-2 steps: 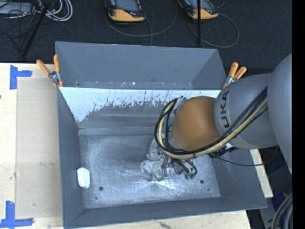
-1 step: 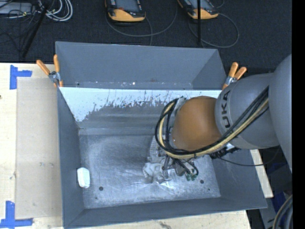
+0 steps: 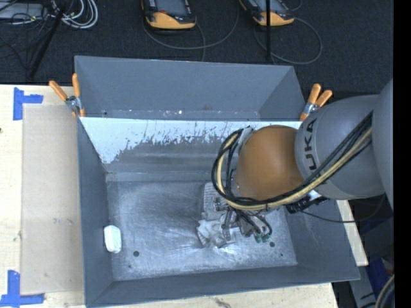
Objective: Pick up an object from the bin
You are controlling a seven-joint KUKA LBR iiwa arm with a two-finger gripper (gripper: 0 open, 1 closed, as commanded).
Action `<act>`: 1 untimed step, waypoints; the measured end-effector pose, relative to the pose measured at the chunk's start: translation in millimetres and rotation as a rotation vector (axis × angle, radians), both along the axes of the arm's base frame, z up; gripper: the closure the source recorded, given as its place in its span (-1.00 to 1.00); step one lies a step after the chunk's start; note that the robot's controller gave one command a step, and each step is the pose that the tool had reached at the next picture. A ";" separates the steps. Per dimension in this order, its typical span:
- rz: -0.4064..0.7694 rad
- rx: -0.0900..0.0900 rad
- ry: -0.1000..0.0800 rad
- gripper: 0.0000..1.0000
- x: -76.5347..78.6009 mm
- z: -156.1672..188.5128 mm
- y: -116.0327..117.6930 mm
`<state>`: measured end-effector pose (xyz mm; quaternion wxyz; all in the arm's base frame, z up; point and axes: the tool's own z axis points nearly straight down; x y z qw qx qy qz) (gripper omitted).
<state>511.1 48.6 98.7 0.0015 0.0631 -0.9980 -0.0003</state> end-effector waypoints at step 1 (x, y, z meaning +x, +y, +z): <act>0.000 0.000 0.004 1.00 0.2 20.2 0.4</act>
Offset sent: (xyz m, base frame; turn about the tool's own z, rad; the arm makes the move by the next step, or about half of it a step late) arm -0.0002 0.0001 0.0058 0.0000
